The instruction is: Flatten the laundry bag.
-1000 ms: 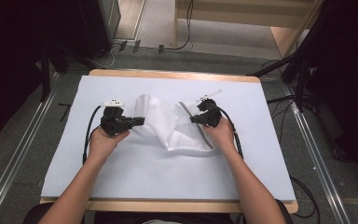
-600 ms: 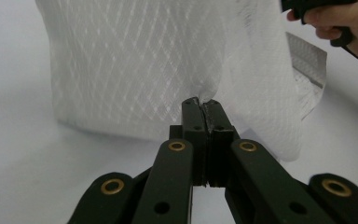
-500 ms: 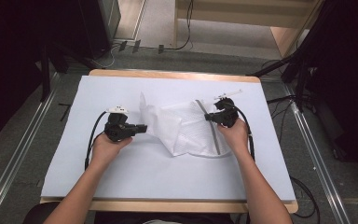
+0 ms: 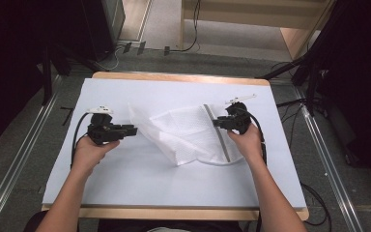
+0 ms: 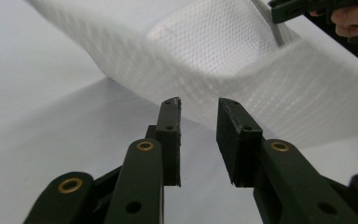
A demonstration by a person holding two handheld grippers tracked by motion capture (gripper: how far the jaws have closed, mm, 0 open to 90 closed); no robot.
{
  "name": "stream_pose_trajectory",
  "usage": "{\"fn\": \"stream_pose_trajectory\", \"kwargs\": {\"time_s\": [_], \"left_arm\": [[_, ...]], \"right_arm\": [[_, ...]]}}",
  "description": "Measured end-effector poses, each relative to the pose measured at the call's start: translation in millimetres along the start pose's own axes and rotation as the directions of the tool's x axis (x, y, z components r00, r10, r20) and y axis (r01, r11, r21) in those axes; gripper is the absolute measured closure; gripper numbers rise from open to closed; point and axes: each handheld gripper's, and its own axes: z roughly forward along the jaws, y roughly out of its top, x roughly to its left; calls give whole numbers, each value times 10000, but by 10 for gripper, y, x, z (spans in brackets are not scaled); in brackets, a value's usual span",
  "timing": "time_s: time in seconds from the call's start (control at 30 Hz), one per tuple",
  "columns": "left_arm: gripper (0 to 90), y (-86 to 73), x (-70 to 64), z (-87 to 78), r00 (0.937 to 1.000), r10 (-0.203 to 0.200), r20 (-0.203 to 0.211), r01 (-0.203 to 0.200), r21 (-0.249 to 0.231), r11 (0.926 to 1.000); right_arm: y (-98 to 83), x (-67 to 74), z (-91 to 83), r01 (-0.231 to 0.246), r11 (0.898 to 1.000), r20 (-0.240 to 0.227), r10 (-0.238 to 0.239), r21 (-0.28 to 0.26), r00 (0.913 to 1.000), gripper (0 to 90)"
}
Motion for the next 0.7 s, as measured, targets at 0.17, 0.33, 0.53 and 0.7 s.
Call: {"fn": "stream_pose_trajectory", "kwargs": {"time_s": [0.17,0.33,0.53,0.7], "left_arm": [[682,-38,202,-234,9979,-436,-489,420,-344,9985],[630,-57,283,-214,9951,-562,-818,542,-262,9982],[586,1,361,-27,9943,-498,-943,513,132,9986],[565,62,425,105,9944,-444,-962,471,264,9985]], "right_arm": [[-19,-41,-59,-57,9999,18,57,-132,10000,682],[-12,-109,-24,-186,9998,86,187,-107,9998,674],[-34,-182,-19,-316,9995,227,316,-10,9992,641],[-97,-232,-65,-576,9983,263,577,-34,9980,635]]}}
